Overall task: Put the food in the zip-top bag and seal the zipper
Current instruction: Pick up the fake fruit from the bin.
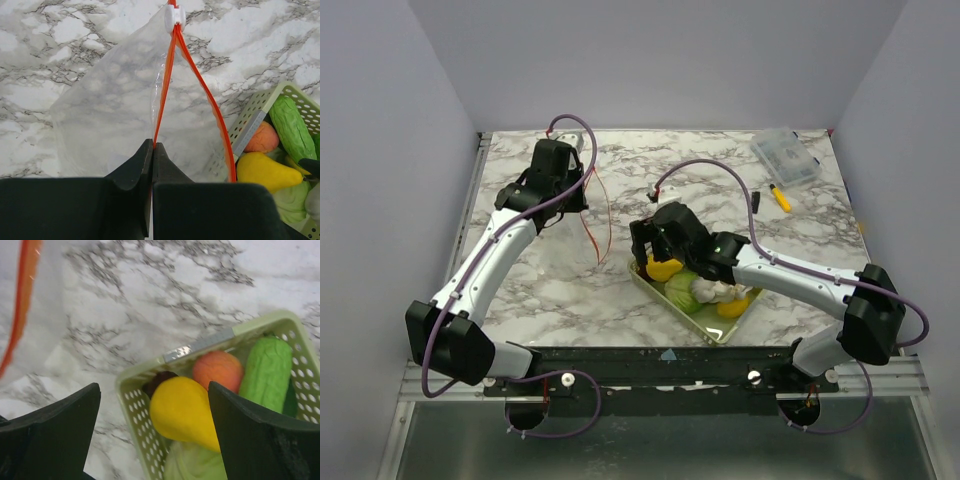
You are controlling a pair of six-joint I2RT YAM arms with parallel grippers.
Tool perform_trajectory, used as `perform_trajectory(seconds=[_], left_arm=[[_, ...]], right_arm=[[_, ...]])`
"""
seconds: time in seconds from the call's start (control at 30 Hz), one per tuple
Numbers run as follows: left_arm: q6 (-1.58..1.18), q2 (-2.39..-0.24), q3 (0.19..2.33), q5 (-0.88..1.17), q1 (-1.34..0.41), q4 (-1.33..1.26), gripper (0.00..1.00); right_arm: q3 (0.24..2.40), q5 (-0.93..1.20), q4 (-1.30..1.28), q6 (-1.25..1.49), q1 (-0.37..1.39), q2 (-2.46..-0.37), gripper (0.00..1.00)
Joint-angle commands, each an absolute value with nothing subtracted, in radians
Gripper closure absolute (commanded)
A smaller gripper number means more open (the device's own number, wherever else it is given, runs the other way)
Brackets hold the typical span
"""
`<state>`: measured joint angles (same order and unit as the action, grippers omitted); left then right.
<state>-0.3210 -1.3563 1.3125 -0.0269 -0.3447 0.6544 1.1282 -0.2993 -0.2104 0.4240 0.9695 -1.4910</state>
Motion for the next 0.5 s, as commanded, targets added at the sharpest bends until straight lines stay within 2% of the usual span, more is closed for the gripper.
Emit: perform_trajectory(seconds=[0.0, 0.23, 0.47], left_arm=[[-0.340, -1.377, 1.344, -0.001, -0.342, 0.679, 1.00], [-0.342, -1.379, 1.343, 0.027, -0.339, 0.680, 1.00], [-0.341, -1.379, 1.345, 0.027, -0.337, 0.682, 1.00]], right_arm=[[1.130, -0.368, -0.406, 0.260, 0.972, -1.467, 0.08], [1.149, -0.250, -0.417, 0.085, 0.972, -1.504, 0.05], [1.174, -0.255, -0.434, 0.056, 0.971, -1.604, 0.04]])
